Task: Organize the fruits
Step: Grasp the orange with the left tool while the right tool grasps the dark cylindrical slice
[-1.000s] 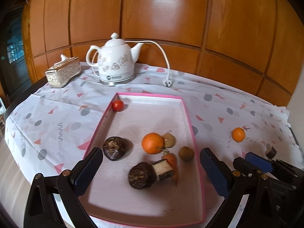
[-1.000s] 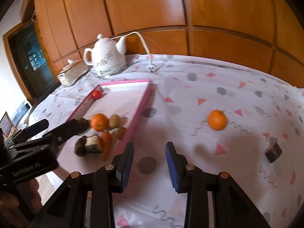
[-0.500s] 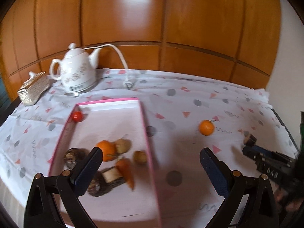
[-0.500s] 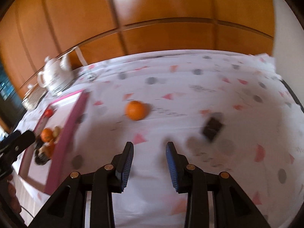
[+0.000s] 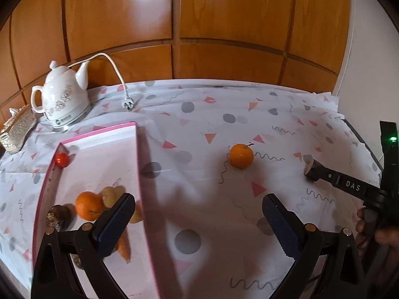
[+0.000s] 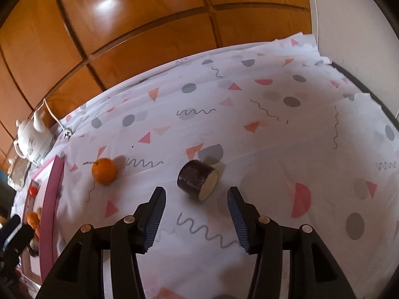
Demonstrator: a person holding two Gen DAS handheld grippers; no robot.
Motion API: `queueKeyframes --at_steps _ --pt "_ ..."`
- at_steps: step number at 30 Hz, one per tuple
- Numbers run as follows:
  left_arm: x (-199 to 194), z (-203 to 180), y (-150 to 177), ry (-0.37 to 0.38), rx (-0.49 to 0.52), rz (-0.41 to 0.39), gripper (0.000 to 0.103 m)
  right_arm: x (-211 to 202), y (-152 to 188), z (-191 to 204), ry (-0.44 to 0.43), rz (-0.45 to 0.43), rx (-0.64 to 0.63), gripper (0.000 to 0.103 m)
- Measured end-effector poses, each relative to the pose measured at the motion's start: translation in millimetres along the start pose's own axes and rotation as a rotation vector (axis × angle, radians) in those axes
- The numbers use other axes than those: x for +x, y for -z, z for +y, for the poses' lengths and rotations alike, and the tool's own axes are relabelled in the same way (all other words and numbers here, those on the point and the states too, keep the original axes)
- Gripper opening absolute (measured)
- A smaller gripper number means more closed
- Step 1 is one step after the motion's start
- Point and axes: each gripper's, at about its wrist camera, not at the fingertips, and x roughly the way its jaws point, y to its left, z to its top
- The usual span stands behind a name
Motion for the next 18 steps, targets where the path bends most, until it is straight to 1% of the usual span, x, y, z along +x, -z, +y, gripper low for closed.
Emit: queueKeyframes --at_steps 3,13,16,17,18 --pt "9 -3 -2 0.002 0.001 0.012 0.102 8 -5 2 0.000 0.004 0.003 0.052" --pt "37 -11 -12 0.027 -0.014 0.049 0.102 29 -12 2 0.042 0.016 0.017 0.052" --pt "45 -15 -16 0.038 -0.018 0.049 0.102 31 -12 4 0.070 0.005 0.000 0.052" --pt "47 -16 -17 0.041 -0.020 0.049 0.102 31 -12 4 0.076 -0.002 -0.013 0.044" --pt "50 -16 -19 0.044 -0.025 0.050 0.102 30 -13 6 0.080 -0.012 -0.033 0.040"
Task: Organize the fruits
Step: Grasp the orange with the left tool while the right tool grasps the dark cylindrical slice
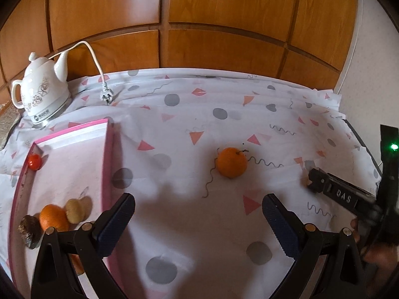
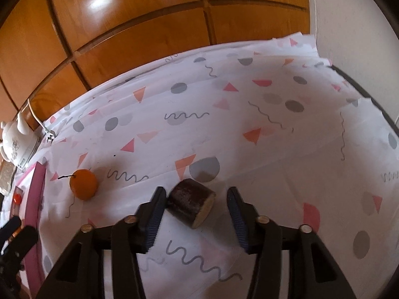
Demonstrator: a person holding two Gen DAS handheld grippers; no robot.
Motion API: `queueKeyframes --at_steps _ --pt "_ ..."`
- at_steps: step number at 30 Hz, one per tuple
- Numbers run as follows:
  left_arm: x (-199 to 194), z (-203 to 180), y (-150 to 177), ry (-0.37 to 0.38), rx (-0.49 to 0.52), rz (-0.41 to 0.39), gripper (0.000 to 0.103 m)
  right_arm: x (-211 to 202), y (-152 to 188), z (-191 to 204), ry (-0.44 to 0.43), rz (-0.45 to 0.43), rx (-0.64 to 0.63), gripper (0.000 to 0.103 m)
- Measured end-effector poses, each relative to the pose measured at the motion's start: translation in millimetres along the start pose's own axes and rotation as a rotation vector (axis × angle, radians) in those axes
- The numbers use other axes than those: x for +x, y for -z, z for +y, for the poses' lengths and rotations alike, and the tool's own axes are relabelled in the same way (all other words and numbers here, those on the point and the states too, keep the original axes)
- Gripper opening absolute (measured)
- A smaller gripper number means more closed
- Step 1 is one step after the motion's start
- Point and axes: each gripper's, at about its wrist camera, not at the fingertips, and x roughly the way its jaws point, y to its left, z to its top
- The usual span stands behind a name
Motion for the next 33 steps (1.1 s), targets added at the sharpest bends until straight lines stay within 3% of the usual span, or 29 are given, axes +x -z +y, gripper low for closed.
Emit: queueKeyframes --at_steps 2,10,18,24,30,33 --pt "4 -1 -3 0.015 -0.015 -0.005 0.102 -2 1 4 0.029 -0.016 -0.040 0.040" --pt "32 -13 -14 0.032 -0.011 0.024 0.088 -1 2 6 0.008 -0.047 -0.093 0.040" --pt "59 -29 -26 0.034 0.027 0.044 0.066 0 3 3 -0.016 -0.070 -0.078 0.040" --pt "76 -37 -30 0.019 0.046 0.057 0.063 1 3 3 -0.011 -0.071 -0.079 0.040" --pt "94 -40 -29 0.046 0.050 0.082 0.041 1 4 6 0.006 -0.071 -0.093 0.041" --pt "90 -38 -26 0.060 0.036 0.080 0.040 1 4 5 0.006 -0.073 -0.093 0.041"
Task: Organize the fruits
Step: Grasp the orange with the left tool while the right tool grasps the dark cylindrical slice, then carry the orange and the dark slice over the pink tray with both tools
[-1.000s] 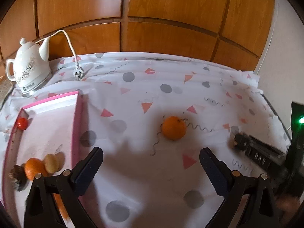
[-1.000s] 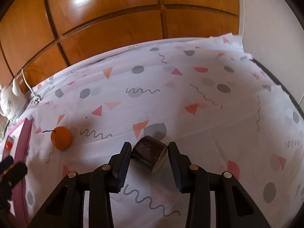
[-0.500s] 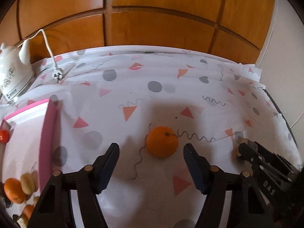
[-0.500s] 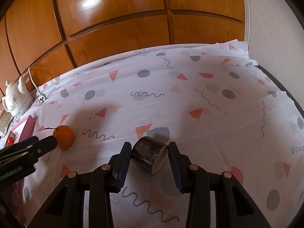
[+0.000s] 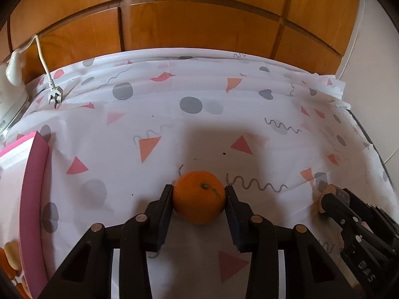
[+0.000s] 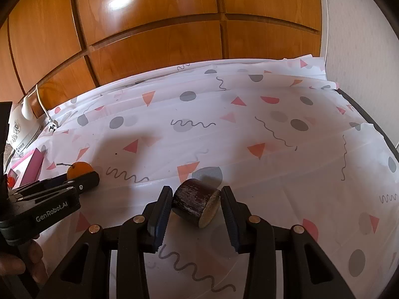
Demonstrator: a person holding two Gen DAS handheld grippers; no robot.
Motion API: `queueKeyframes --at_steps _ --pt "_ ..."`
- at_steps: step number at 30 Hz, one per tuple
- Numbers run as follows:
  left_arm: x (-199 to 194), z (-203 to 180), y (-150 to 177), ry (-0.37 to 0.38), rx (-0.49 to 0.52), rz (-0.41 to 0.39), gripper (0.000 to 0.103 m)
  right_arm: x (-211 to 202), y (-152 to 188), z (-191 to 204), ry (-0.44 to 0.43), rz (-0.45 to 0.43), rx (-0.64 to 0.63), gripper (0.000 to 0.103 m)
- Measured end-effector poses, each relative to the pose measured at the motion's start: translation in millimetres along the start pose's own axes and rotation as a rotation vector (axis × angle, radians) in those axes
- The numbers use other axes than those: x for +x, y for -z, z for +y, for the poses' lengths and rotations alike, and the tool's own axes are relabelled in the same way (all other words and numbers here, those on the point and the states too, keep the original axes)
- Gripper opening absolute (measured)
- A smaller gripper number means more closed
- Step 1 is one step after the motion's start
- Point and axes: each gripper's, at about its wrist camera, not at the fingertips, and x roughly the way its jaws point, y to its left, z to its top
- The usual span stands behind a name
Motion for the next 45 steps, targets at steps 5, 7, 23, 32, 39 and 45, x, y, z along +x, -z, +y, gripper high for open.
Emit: queueKeyframes --at_steps 5,7,23,32,39,45 --pt "-19 8 20 -0.015 -0.036 -0.016 0.039 0 0 -1 -0.003 -0.001 -0.001 0.041" --pt "-28 12 32 -0.031 -0.046 -0.032 0.039 0 0 -1 -0.003 -0.002 -0.006 0.041" --pt "-34 15 50 -0.043 -0.041 -0.063 0.041 -7 9 12 0.017 -0.012 -0.084 0.040" --pt "-34 16 52 -0.044 -0.038 -0.074 0.041 -5 13 20 0.038 -0.023 -0.118 0.040" --pt "-34 15 52 -0.049 -0.033 -0.075 0.041 5 17 18 0.013 0.020 -0.109 0.029" --pt "-34 17 51 -0.040 -0.039 -0.075 0.040 7 18 12 -0.023 0.026 -0.087 0.028"
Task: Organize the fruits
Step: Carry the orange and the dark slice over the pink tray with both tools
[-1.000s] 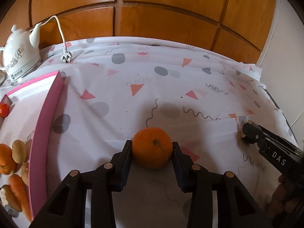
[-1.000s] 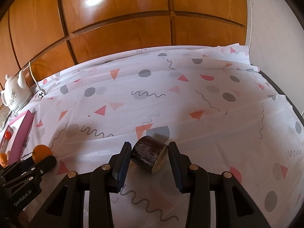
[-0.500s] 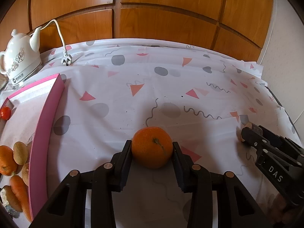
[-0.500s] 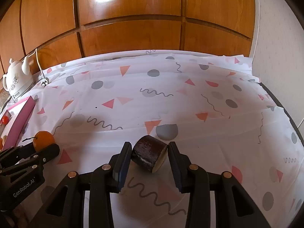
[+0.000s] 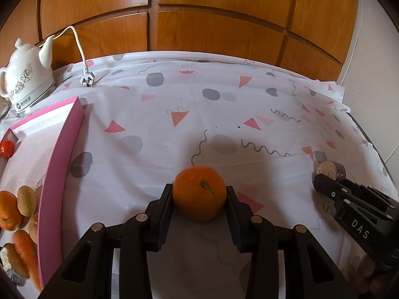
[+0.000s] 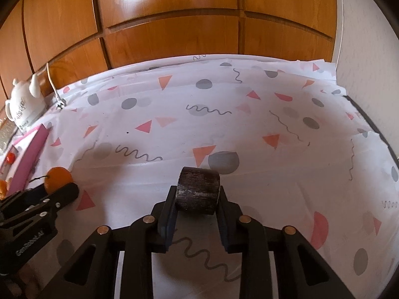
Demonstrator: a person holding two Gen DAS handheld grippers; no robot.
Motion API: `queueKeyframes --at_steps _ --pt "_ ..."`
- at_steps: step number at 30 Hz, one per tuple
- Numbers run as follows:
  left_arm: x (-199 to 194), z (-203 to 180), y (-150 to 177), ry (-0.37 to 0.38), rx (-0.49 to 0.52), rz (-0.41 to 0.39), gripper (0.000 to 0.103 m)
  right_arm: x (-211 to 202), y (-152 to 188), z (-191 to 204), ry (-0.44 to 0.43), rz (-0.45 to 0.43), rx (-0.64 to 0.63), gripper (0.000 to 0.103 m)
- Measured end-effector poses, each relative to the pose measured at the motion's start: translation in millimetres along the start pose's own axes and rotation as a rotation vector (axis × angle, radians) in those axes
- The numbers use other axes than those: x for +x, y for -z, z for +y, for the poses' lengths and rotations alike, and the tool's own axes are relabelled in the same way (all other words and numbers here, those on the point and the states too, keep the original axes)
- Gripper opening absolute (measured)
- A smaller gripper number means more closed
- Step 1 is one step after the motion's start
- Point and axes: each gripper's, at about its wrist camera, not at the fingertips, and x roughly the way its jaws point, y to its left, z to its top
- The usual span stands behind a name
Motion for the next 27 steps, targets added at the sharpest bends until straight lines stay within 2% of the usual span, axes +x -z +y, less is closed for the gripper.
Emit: queueKeyframes --at_steps 4,16,27 --pt "0 -1 0 0.001 0.000 0.000 0.040 -4 -1 -2 -0.018 0.005 0.016 0.029" --pt "-17 2 3 0.015 -0.019 0.017 0.039 -10 4 4 0.005 0.009 -0.025 0.028" --pt "-69 18 -2 -0.010 -0.047 -0.048 0.039 -29 -2 35 -0.099 -0.001 -0.073 0.028"
